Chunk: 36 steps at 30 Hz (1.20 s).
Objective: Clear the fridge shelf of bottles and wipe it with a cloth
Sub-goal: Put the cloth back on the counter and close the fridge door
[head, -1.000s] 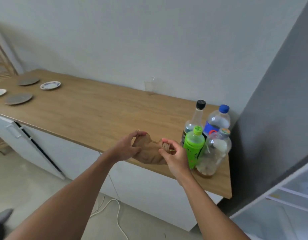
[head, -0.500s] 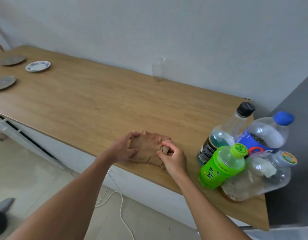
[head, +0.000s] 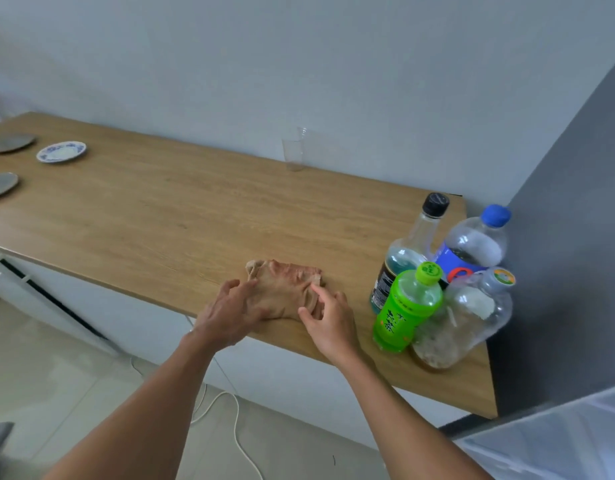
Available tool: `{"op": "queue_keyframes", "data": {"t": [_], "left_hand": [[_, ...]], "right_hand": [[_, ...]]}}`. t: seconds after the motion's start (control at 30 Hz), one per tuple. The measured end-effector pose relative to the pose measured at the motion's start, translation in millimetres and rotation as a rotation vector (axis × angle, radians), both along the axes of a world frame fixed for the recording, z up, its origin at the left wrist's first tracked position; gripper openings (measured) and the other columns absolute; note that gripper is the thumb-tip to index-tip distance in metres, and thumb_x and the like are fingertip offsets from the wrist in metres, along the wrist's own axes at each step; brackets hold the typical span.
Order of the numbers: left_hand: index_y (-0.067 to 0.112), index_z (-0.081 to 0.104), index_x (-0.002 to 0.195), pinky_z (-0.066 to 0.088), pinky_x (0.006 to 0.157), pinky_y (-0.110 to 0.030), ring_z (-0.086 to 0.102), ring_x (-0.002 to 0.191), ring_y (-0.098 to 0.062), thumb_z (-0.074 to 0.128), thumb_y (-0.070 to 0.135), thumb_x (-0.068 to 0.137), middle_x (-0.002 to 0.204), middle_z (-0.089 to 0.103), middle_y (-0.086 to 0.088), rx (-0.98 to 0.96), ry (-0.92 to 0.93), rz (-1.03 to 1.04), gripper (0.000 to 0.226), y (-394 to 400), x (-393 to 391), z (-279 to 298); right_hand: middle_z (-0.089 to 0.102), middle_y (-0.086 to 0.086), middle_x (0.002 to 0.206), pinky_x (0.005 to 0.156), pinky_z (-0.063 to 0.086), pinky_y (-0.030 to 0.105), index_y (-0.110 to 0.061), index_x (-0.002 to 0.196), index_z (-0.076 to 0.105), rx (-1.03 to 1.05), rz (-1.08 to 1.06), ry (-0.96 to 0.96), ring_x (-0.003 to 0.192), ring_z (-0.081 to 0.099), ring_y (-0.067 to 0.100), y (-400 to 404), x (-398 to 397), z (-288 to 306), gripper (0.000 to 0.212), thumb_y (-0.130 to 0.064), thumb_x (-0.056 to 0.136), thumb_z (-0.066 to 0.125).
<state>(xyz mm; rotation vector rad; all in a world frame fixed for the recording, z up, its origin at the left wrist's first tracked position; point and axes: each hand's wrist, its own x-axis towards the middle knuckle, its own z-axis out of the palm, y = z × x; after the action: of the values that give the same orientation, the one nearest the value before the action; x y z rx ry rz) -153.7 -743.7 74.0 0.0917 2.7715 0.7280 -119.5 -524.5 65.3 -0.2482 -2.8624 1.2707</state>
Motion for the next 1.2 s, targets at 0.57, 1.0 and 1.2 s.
{"op": "queue_keyframes", "data": {"t": [0.57, 1.0, 1.2], "left_hand": [[0.027, 0.040, 0.149, 0.060, 0.082, -0.048, 0.072, 0.079, -0.027, 0.068, 0.027, 0.089, 0.147, 0.051, -0.010, 0.226, 0.282, -0.262, 0.066, 173, 201, 121], [0.026, 0.035, 0.155, 0.041, 0.113, -0.041, 0.048, 0.140, -0.028, 0.069, 0.044, 0.091, 0.159, 0.040, -0.004, 0.315, 0.416, -0.700, 0.075, 462, 337, 214], [0.024, 0.026, 0.159, 0.010, 0.127, -0.044, -0.001, 0.159, -0.031, 0.061, 0.047, 0.092, 0.170, 0.020, -0.005, 0.206, 0.668, -0.819, 0.079, 602, 361, 230]], "right_hand": [[0.070, -0.004, 0.114, 0.074, 0.052, 0.009, -0.021, 0.142, 0.061, -0.303, -0.113, 0.263, 0.086, 0.070, 0.004, 152, 274, 138, 0.055, -0.022, 0.090, 0.078], [0.075, 0.005, 0.115, 0.093, 0.056, 0.035, -0.016, 0.131, 0.070, 0.052, -0.565, 0.379, 0.095, 0.072, 0.022, 408, 474, 222, 0.041, -0.016, 0.091, 0.077], [0.073, 0.002, 0.118, 0.098, 0.054, 0.040, -0.019, 0.138, 0.065, 0.177, -0.685, 0.413, 0.103, 0.068, 0.020, 539, 534, 243, 0.048, -0.019, 0.092, 0.076]]}}
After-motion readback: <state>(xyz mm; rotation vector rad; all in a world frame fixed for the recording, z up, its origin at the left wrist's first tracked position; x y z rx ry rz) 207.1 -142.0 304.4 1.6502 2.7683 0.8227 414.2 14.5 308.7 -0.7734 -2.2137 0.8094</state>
